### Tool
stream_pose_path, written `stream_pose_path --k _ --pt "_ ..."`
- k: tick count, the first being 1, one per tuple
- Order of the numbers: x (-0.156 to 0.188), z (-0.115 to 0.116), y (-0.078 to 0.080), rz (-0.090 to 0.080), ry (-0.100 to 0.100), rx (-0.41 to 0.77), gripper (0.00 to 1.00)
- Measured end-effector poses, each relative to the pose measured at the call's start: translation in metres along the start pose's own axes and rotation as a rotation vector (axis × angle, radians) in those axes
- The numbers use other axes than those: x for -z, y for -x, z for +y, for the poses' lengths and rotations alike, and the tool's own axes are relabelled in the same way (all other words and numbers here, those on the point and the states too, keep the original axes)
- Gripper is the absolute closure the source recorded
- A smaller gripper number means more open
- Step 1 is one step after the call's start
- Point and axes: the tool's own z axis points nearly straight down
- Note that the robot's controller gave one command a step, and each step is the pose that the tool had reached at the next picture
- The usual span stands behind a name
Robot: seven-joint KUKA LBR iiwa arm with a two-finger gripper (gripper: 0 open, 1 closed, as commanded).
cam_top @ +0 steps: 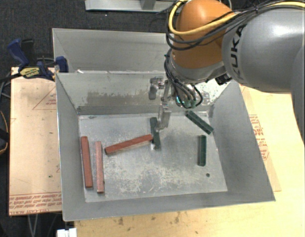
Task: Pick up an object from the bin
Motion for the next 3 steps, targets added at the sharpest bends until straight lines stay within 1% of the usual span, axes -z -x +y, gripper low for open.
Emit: stream_pose_path --k 1,2,3 --pt "-0.050 0.015 0.001 -0.007 0.000 -0.012 0.00" --pt "-0.104 0.013 -0.013 -0.001 0.000 0.168 0.00" --pt "-0.133 -0.008 -0.026 0.001 0.000 0.264 0.00"
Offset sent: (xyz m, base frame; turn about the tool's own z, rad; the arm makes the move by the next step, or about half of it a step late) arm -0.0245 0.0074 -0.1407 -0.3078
